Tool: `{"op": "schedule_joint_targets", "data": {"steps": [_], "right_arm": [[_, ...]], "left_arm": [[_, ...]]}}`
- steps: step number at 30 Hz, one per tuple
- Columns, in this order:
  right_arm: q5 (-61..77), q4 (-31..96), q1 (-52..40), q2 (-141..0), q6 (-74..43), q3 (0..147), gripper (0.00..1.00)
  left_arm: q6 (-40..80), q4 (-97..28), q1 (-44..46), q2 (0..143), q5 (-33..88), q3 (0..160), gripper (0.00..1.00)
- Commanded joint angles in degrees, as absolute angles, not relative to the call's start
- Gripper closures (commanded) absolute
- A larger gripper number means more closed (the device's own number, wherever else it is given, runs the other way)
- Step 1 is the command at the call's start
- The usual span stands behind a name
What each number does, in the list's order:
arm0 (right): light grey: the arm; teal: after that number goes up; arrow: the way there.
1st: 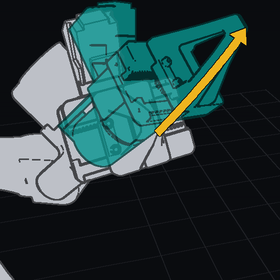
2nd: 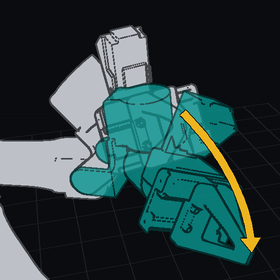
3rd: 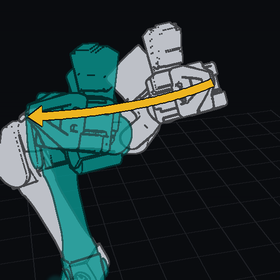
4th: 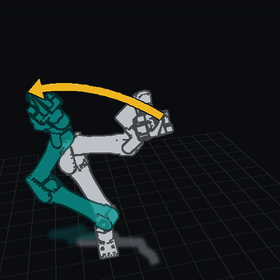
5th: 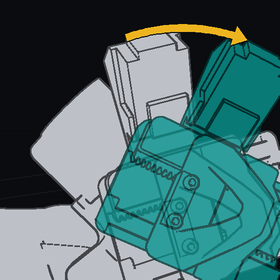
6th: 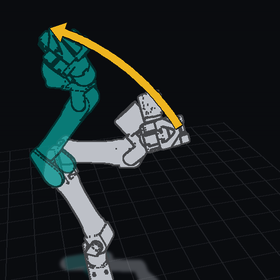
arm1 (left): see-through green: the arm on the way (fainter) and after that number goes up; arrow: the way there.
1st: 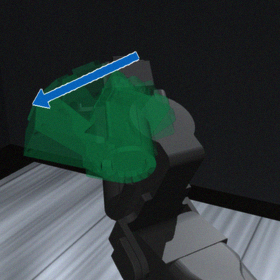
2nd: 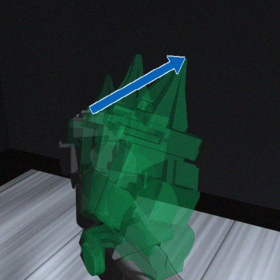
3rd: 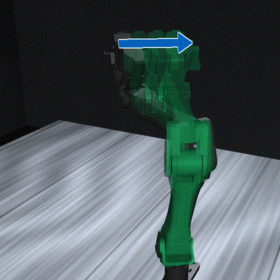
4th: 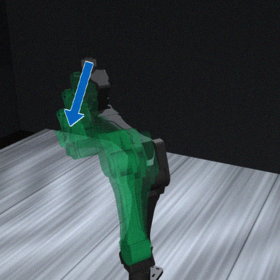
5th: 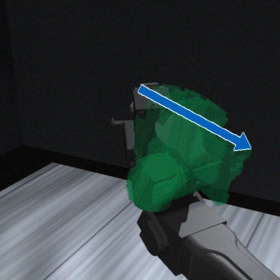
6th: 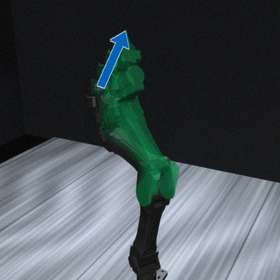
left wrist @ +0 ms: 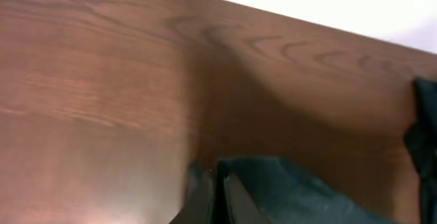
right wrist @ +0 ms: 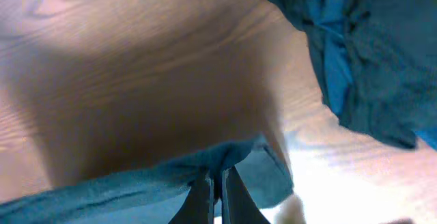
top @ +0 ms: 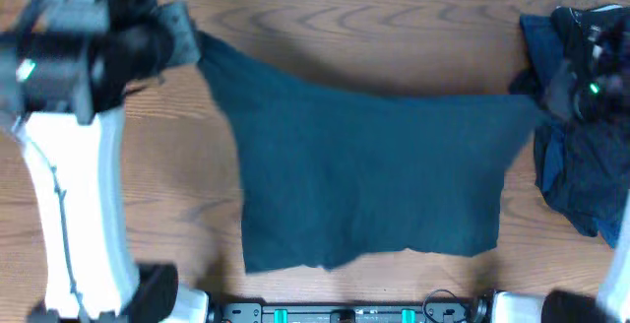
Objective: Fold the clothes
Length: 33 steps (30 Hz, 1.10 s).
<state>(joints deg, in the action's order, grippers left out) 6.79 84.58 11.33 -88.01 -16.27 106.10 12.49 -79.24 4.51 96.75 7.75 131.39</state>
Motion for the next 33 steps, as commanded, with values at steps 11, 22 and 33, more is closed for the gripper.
{"op": "schedule_joint_targets", "data": {"steps": [11,22,33], "right_arm": [[5.8,59.3,11.7,-110.2,-16.2,93.8,0.99],[5.8,38.3,8.1,-127.0,-14.0,92.7,0.99],[-1.8,27.6,7.0,-130.6,-14.1,92.7,0.97]], "left_arm": [[9.9,-65.8,4.2,124.6,7.9,131.5,0.94],[9.9,-49.1,4.4,141.2,7.9,131.5,0.94],[10.3,-39.1,4.6,143.9,8.6,131.5,0.94]]}}
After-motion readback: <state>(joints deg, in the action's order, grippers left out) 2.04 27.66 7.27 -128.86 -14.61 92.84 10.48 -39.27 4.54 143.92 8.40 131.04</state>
